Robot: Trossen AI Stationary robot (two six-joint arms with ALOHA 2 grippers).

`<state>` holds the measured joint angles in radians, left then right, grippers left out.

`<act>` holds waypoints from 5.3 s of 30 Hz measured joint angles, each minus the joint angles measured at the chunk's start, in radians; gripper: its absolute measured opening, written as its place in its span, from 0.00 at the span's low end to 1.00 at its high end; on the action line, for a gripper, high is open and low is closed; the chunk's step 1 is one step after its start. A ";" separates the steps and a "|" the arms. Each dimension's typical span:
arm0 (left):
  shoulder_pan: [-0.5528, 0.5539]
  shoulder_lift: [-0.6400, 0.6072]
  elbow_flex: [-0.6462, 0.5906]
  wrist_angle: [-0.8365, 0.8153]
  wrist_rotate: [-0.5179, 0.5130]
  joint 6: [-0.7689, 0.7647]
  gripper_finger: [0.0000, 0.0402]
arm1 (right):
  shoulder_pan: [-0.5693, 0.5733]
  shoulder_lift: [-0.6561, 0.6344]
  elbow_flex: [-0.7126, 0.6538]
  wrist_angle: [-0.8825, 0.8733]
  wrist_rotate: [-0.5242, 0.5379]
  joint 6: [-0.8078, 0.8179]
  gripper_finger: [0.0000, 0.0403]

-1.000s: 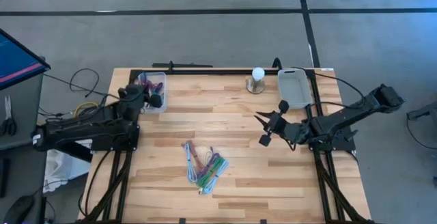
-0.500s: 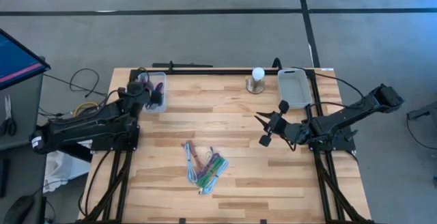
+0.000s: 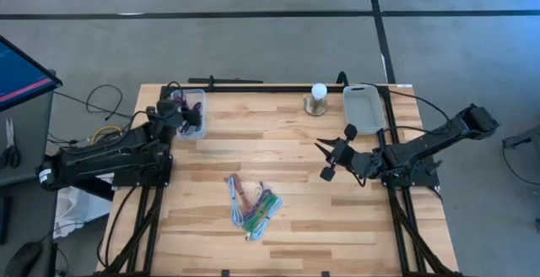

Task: Pick & Place USB Port
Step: Put the pink and black charger cable into the transparent bin, then put the pink charger cable into the gray bin

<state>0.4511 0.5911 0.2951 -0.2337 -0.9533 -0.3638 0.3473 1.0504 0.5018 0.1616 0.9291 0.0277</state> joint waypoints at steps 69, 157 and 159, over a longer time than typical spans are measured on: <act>-0.596 0.427 0.168 0.427 1.163 0.438 0.37 | -0.123 0.000 0.001 -0.048 -0.009 -0.027 0.14; -0.695 0.686 0.581 -0.228 0.813 0.649 0.26 | 0.299 -0.658 -0.261 -0.348 -0.033 0.150 0.00; -0.683 0.718 0.609 -0.283 0.814 0.650 0.26 | 0.283 -0.658 -0.261 -0.352 -0.035 0.150 0.00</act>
<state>-0.2323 1.3096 0.9037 -0.5169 -0.1396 0.2867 0.6301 0.3923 0.2405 -0.1900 0.8938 0.1772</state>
